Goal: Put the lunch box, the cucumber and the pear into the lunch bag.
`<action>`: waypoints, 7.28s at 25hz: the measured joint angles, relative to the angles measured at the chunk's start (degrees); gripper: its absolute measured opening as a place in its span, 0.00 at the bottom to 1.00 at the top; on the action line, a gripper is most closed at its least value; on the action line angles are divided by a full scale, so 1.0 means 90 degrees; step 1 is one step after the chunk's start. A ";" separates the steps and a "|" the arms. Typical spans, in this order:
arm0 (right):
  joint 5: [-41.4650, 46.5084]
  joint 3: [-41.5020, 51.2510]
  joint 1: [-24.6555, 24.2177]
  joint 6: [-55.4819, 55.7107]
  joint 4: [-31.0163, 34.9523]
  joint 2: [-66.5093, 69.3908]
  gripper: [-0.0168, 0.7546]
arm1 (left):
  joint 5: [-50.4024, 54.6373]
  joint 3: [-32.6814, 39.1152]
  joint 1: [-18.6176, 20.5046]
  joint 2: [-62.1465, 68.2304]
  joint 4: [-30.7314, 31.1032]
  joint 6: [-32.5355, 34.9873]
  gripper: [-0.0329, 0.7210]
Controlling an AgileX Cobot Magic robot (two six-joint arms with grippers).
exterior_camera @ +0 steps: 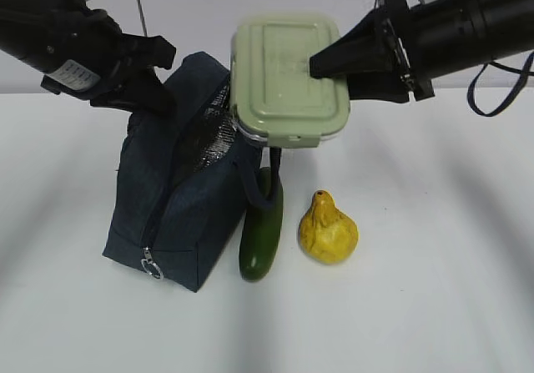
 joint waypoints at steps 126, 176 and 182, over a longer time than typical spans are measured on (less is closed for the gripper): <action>-0.3244 -0.1435 0.2887 0.2500 -0.3483 0.1779 0.70 | -0.0079 0.0000 -0.0009 0.0000 -0.0408 -0.0010 0.04; -0.1449 -0.0725 0.2801 0.4524 -0.7682 0.0884 0.57 | 0.0346 -0.0012 -0.0004 0.0000 0.0773 0.0001 0.04; -0.1675 -0.0725 0.2801 0.4509 -0.7682 0.1087 0.57 | 0.0374 -0.0012 -0.0004 0.0000 0.0773 0.0001 0.04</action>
